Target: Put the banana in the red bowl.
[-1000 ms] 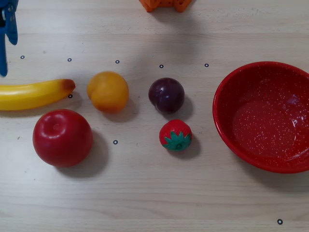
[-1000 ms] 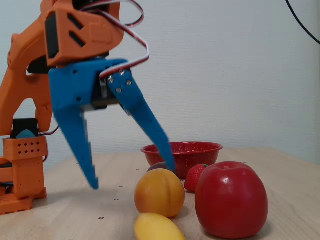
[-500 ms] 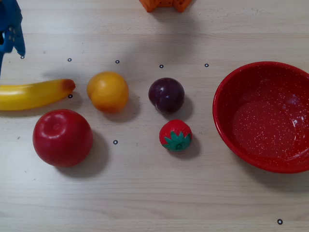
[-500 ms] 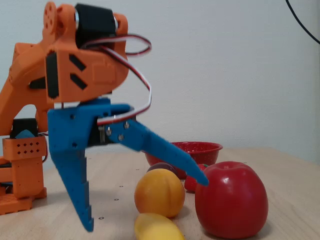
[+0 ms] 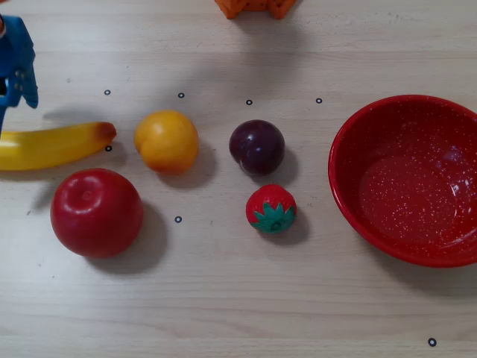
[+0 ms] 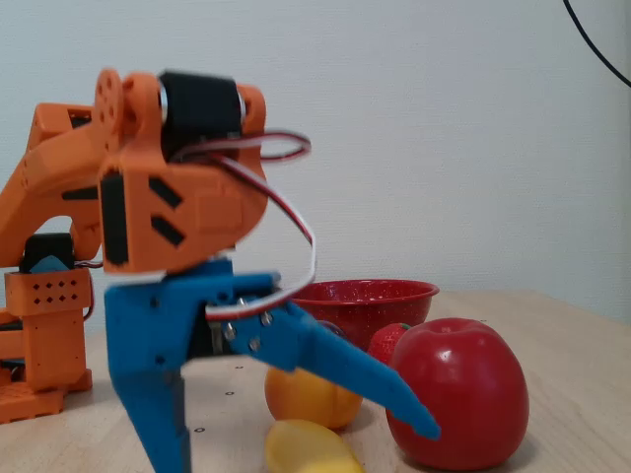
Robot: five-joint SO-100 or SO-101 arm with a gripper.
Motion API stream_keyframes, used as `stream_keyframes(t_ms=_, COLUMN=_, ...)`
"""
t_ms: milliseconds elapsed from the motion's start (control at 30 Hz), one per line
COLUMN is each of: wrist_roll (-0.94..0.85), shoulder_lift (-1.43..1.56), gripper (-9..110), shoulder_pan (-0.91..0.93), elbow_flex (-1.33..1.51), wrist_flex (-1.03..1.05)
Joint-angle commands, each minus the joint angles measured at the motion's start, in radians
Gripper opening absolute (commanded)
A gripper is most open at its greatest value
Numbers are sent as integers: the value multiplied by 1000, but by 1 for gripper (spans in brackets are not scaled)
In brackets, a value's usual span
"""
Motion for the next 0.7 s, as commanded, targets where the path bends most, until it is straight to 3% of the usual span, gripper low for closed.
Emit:
stream_keyframes(t_ms=0, wrist_roll=-35, shoulder_lift=64, gripper=58, shoulder_pan=8, elbow_flex=-80, wrist_flex=-29)
stream_keyframes(t_ms=667, wrist_roll=-87, shoulder_lift=12, gripper=57, shoulder_pan=75, elbow_flex=-12, wrist_flex=-161)
